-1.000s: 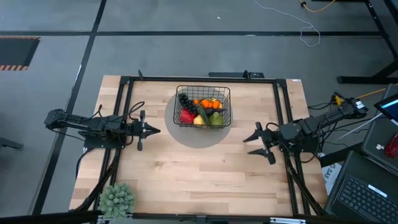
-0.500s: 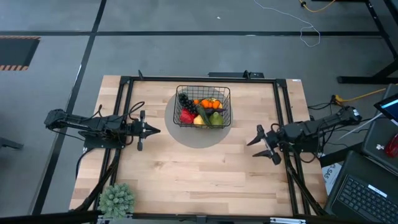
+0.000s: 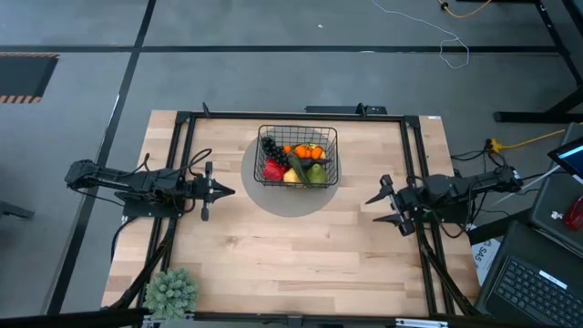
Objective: Build produce basket
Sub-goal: Return to Home Position
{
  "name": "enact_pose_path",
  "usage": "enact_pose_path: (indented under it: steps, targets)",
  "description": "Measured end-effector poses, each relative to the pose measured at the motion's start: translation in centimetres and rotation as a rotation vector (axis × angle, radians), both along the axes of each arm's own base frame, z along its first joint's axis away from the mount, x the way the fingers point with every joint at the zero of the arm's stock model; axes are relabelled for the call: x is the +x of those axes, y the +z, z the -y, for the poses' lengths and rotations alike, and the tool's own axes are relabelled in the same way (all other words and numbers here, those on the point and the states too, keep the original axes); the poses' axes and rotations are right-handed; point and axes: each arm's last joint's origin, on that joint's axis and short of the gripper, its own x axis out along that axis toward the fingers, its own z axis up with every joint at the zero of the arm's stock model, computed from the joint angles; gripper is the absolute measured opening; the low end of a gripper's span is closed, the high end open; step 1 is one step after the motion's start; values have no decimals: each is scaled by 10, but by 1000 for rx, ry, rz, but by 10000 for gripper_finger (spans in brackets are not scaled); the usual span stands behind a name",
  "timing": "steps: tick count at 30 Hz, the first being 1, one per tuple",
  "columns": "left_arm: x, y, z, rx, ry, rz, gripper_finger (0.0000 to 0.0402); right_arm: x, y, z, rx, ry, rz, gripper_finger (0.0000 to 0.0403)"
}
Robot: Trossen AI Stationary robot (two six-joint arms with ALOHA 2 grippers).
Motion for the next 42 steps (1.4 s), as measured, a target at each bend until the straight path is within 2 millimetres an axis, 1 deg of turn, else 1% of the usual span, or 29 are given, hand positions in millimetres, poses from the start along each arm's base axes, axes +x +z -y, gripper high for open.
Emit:
enact_pose_path:
  steps: [7, 42]
  targets:
    - [0, 0, 0, 0, 0, 0, 4, -3, 4, 1, -32, -1, 61, 257]
    - [0, 0, 0, 0, 0, 0, 4, -2, 3, 1, -31, -2, 49, 257]
